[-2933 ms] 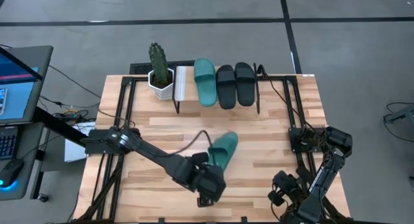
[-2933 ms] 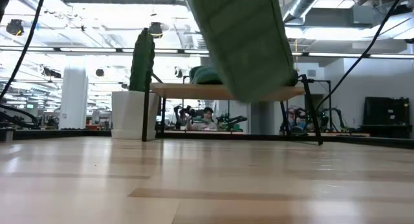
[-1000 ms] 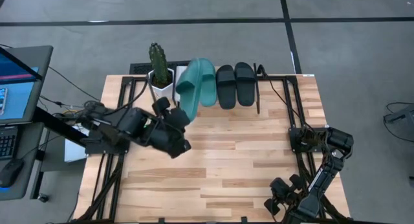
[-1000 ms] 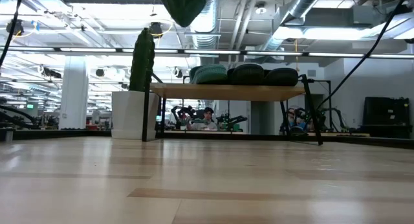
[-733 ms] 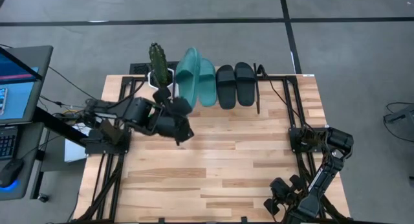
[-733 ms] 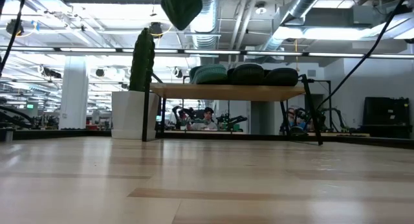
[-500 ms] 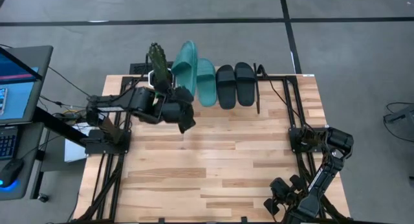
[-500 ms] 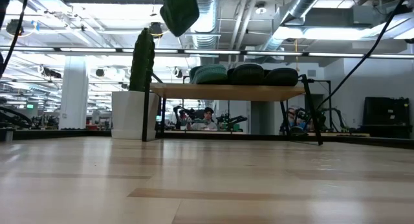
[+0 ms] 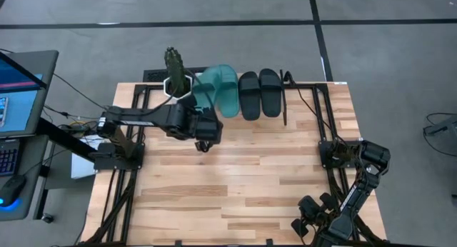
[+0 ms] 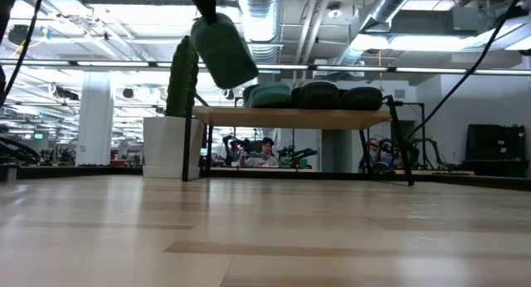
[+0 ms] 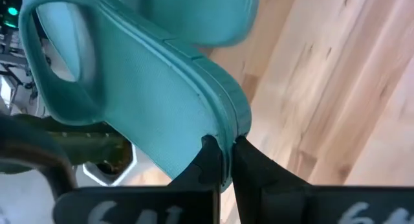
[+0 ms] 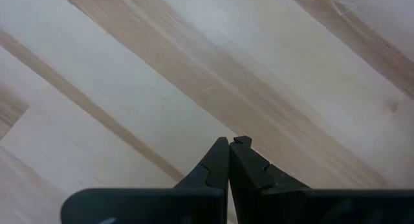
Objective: Pick and place slides into the shelf
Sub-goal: Put the green slipper on the shelf beside the green slipper
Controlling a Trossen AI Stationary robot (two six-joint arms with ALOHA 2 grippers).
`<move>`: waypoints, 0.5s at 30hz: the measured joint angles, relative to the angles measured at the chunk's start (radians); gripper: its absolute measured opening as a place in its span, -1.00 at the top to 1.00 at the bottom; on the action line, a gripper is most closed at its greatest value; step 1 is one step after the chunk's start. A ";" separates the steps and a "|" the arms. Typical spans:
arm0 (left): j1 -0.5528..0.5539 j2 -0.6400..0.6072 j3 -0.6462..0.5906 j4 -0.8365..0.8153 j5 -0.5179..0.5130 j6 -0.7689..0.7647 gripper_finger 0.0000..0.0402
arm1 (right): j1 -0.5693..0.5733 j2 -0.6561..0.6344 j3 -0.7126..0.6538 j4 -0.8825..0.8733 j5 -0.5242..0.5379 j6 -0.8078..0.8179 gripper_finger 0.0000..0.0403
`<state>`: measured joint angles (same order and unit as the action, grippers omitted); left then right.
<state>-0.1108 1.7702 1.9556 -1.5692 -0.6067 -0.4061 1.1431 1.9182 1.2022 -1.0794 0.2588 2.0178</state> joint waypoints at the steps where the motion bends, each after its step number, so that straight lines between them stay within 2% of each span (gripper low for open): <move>1: 0.000 0.000 -0.010 -0.001 0.001 0.000 1.00 | 0.000 0.000 0.000 -0.001 0.000 0.000 1.00; 15: 0.068 -0.002 -0.098 0.010 -0.030 -0.059 1.00 | -0.014 0.000 0.000 -0.011 0.000 -0.001 1.00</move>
<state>-0.0428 1.7683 1.8580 -1.5594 -0.6364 -0.4647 1.1291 1.9182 1.2022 -1.0908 0.2586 2.0173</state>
